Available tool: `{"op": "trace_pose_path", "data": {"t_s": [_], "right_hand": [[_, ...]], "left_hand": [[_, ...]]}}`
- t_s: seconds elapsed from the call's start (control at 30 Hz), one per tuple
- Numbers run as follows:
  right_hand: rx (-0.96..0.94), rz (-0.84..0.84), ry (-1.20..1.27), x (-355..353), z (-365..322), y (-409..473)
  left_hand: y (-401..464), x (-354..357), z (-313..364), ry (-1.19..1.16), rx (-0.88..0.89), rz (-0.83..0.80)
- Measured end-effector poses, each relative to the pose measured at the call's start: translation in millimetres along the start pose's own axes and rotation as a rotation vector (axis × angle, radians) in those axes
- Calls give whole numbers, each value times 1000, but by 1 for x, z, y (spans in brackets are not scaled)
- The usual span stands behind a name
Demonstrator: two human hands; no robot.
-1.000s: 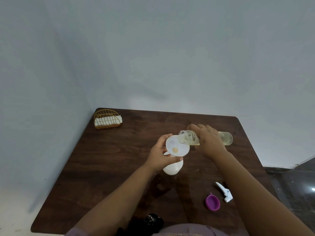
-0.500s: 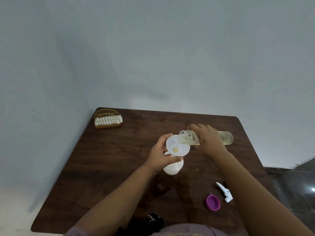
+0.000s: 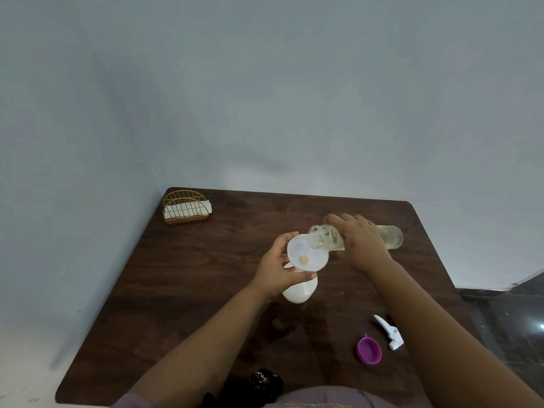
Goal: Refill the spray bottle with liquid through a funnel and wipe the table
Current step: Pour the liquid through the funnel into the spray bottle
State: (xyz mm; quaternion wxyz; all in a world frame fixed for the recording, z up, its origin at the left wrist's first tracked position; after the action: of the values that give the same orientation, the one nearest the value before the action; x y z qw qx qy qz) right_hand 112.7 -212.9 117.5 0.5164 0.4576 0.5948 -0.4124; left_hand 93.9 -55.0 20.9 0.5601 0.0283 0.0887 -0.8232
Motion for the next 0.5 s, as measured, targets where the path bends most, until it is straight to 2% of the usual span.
{"op": "trace_pose_path", "data": {"t_s": [0.5], "right_hand": [[5, 2, -11, -1, 1, -2]], "left_hand": [[-1, -1, 0, 7, -9, 2]]}}
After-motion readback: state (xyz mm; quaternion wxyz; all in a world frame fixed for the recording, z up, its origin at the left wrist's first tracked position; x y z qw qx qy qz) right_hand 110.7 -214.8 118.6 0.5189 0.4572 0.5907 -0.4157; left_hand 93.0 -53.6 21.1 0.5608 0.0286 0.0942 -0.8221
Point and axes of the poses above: each hand's wrist, its own y-axis towards the middle knuckle, its own x-axis out of the palm, z = x × y, the point moved 9 cm from there along y, towards the middle knuckle, and after that the axes turned 8 degrees about -z, right-handed, at the moved point
